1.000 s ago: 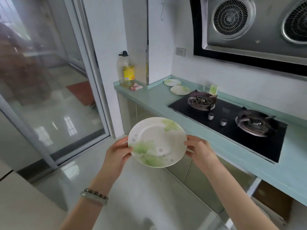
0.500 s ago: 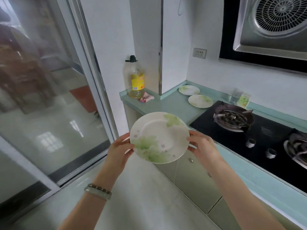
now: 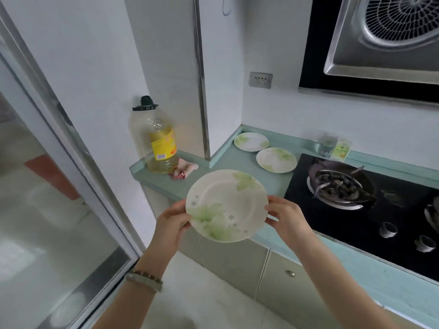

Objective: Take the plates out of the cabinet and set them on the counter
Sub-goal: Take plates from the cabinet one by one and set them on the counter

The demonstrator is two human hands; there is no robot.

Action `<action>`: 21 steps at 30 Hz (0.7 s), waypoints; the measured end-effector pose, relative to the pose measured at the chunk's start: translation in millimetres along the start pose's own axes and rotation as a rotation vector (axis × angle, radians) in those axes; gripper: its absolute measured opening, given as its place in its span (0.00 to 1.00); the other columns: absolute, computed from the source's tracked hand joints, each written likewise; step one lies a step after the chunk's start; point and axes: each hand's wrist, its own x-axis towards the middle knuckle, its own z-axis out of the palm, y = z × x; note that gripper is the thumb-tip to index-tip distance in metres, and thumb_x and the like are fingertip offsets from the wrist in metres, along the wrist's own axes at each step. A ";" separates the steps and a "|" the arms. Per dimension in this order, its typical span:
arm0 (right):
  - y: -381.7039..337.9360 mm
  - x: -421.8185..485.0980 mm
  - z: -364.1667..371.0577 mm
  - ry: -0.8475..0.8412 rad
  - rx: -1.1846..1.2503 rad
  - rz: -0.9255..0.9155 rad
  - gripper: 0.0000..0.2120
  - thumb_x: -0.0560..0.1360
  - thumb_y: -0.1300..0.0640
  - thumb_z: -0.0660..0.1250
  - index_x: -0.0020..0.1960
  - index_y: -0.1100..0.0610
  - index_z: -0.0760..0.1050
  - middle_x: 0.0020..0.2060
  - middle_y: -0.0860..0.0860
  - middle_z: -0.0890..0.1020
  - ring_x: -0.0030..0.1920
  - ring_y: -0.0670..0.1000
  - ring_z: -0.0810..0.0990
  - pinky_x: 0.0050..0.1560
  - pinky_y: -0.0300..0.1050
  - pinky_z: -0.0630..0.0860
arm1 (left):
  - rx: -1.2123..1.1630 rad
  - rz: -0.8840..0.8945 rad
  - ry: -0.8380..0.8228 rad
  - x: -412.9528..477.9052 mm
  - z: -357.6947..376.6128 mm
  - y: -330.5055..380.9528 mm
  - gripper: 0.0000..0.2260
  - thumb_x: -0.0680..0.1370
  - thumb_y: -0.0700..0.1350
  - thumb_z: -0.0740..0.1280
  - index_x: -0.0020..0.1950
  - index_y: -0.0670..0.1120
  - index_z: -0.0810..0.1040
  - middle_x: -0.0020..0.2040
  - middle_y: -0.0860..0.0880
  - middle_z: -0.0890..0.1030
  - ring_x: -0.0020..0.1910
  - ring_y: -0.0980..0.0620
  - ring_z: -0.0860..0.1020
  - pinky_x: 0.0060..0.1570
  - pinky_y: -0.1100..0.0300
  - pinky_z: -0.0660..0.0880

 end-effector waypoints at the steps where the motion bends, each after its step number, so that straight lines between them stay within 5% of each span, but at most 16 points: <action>1: -0.8 13.3 8.3 0.033 0.018 0.000 0.12 0.71 0.71 0.61 0.50 0.64 0.80 0.39 0.53 0.83 0.42 0.52 0.81 0.42 0.45 0.78 | 0.013 -0.020 -0.029 22.8 -3.2 7.0 0.21 0.72 0.25 0.59 0.59 0.40 0.80 0.55 0.40 0.83 0.57 0.41 0.80 0.58 0.48 0.76; 4: -3.3 51.2 29.6 0.125 0.062 0.002 0.12 0.71 0.71 0.61 0.52 0.66 0.79 0.41 0.55 0.82 0.45 0.55 0.80 0.45 0.49 0.77 | 0.057 -0.054 -0.133 87.4 -8.2 23.1 0.23 0.72 0.24 0.57 0.64 0.38 0.76 0.59 0.36 0.80 0.61 0.39 0.77 0.63 0.46 0.72; 11: 0.4 119.2 49.7 0.315 0.111 0.042 0.13 0.71 0.72 0.60 0.52 0.66 0.78 0.39 0.55 0.82 0.44 0.56 0.79 0.45 0.49 0.77 | 0.079 -0.145 -0.253 195.6 -2.0 17.3 0.26 0.71 0.22 0.58 0.65 0.38 0.75 0.58 0.41 0.82 0.49 0.52 0.83 0.42 0.63 0.79; 21: 14.9 227.9 28.3 0.402 0.083 0.111 0.16 0.70 0.72 0.60 0.54 0.65 0.79 0.44 0.57 0.82 0.45 0.56 0.80 0.41 0.47 0.77 | 0.160 -0.311 -0.192 308.2 23.4 -23.1 0.26 0.71 0.23 0.62 0.65 0.42 0.76 0.56 0.48 0.84 0.53 0.50 0.82 0.48 0.58 0.77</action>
